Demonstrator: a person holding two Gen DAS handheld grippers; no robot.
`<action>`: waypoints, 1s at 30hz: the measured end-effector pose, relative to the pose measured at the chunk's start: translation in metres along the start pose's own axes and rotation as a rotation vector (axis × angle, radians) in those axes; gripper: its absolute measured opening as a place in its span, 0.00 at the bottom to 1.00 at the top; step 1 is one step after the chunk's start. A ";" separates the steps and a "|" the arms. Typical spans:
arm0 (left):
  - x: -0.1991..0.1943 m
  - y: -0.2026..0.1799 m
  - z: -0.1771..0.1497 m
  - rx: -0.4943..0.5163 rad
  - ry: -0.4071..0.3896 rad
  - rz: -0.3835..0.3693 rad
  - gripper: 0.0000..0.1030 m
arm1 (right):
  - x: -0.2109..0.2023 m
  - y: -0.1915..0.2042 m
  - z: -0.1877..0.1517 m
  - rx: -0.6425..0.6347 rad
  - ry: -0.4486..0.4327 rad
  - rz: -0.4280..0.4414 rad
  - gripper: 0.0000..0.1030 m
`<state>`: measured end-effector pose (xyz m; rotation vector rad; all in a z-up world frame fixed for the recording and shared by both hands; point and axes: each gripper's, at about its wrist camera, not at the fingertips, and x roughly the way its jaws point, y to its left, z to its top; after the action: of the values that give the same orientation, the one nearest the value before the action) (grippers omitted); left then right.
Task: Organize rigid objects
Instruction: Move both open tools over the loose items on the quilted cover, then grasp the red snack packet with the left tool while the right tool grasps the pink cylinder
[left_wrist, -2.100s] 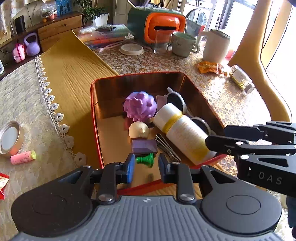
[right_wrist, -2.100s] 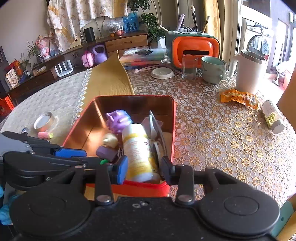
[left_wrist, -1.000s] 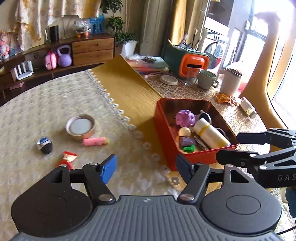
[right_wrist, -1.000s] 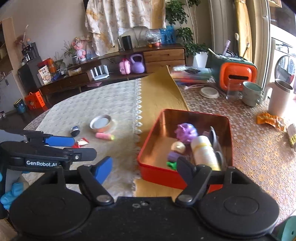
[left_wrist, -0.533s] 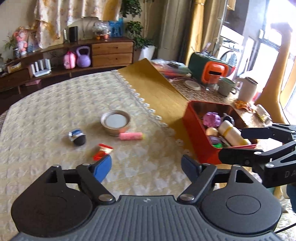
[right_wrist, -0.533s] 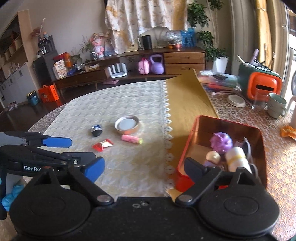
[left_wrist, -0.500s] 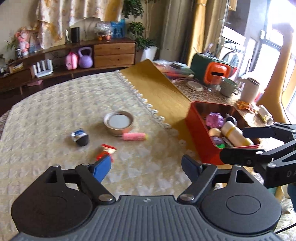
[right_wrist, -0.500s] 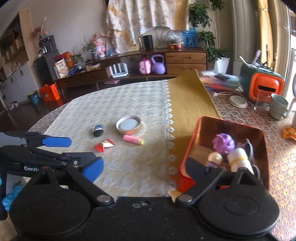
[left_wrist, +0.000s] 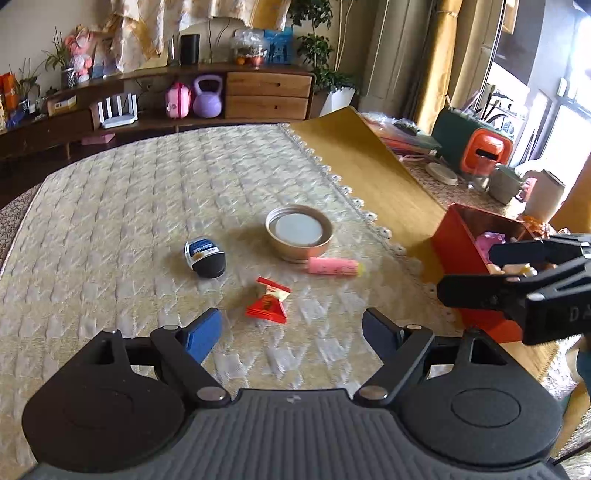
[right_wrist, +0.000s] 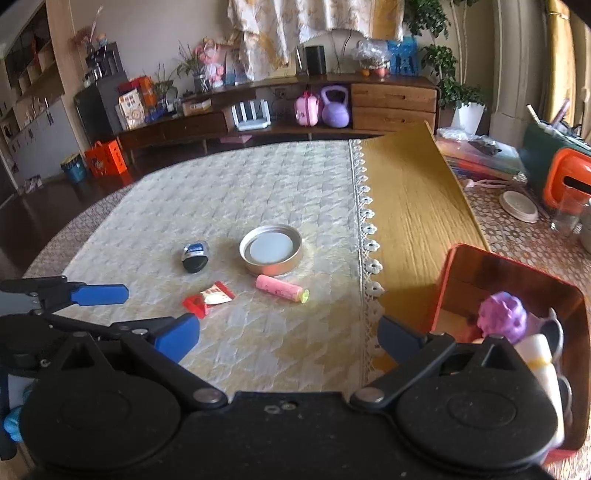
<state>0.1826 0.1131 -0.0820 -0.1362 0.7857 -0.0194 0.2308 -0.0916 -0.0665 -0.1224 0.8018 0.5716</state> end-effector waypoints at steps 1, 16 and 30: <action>0.004 0.002 0.000 0.001 0.004 -0.008 0.81 | 0.007 -0.001 0.003 0.000 0.010 -0.003 1.00; 0.062 0.009 0.004 0.030 0.054 0.009 0.81 | 0.088 -0.003 0.026 -0.083 0.112 0.024 0.86; 0.091 0.008 0.010 0.058 0.064 -0.004 0.80 | 0.137 0.003 0.029 -0.144 0.197 0.035 0.68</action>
<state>0.2534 0.1163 -0.1405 -0.0825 0.8485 -0.0503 0.3242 -0.0195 -0.1430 -0.3008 0.9549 0.6566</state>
